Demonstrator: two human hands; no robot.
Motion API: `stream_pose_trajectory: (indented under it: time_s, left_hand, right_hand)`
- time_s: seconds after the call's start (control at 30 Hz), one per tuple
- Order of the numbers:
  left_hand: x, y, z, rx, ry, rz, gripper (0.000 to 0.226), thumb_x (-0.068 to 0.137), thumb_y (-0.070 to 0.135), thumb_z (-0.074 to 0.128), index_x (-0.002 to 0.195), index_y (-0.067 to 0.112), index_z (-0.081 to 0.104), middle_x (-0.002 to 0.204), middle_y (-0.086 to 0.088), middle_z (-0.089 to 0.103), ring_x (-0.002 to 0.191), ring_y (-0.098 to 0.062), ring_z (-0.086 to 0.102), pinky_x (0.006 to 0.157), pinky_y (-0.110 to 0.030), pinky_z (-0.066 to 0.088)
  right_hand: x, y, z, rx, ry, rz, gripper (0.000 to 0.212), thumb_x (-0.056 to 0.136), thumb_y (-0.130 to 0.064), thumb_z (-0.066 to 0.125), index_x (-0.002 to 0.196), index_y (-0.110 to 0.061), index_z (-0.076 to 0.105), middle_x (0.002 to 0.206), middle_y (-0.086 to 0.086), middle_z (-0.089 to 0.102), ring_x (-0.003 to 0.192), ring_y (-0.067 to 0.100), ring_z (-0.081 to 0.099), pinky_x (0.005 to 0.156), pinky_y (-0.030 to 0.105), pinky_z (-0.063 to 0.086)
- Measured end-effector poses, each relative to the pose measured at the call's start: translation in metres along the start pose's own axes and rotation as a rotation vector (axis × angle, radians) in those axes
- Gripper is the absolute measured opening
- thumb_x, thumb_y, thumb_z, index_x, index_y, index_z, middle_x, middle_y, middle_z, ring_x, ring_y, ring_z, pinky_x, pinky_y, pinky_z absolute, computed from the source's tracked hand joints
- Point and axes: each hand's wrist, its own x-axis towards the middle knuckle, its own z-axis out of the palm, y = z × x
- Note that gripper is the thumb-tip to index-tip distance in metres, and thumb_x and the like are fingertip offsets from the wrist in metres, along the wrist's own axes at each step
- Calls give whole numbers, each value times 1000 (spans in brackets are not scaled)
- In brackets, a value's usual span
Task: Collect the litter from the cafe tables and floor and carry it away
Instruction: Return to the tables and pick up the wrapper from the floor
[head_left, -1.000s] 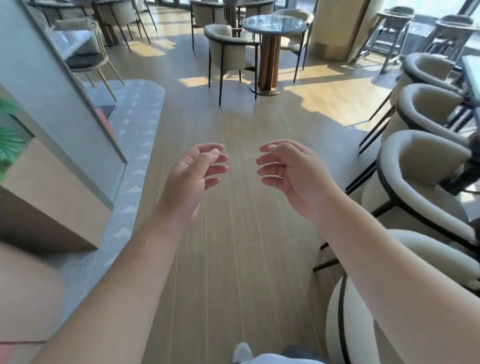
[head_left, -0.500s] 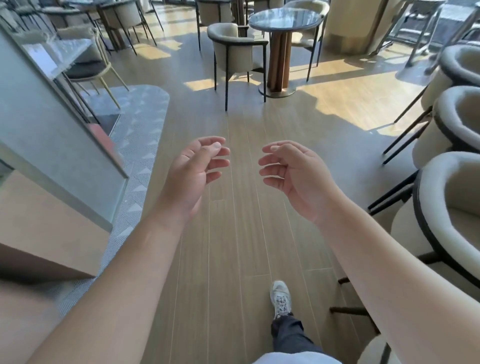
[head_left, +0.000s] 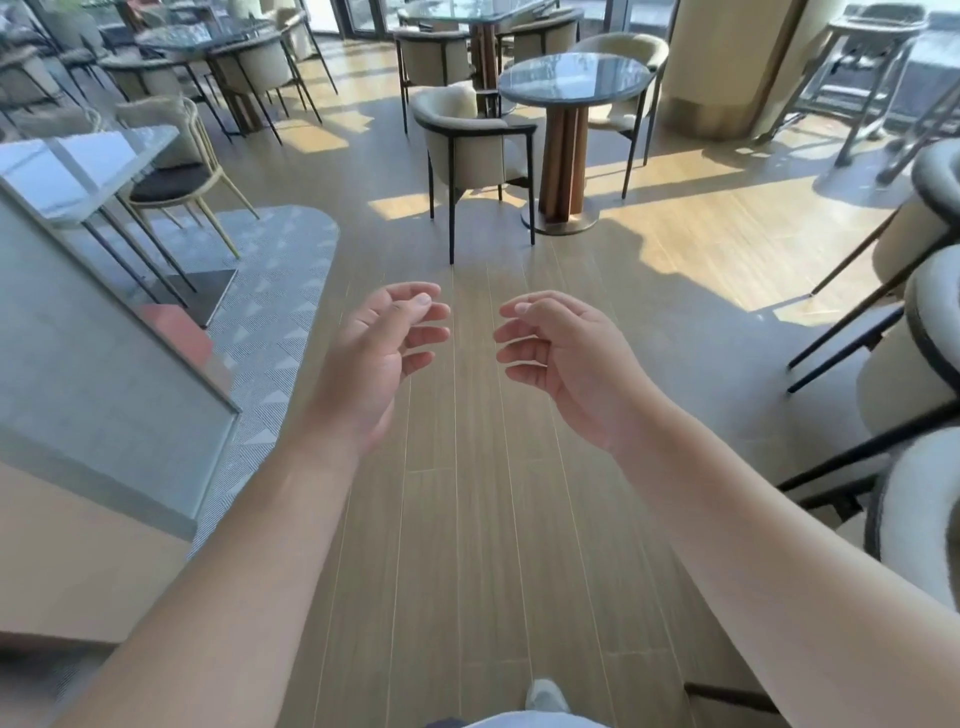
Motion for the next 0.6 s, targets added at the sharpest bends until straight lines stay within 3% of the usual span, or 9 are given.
stream_pose_trajectory:
  time_s: [0.33, 0.6]
  left_hand:
    - [106, -6, -40, -73, 63, 22, 18, 87, 33, 59, 100, 27, 69, 96, 5, 75, 87, -10, 69, 77, -28, 48]
    - [251, -2, -112, -131, 67, 58, 18, 87, 33, 59, 100, 27, 70, 97, 5, 75, 87, -10, 69, 74, -25, 49]
  right_hand:
    - [114, -3, 18, -15, -26, 20, 14, 93, -13, 54, 90, -14, 67, 79, 3, 69, 69, 16, 63, 67, 29, 50]
    - [261, -6, 72, -83, -2, 15, 17, 93, -12, 52, 88, -15, 69, 79, 3, 68, 73, 19, 62, 70, 32, 50]
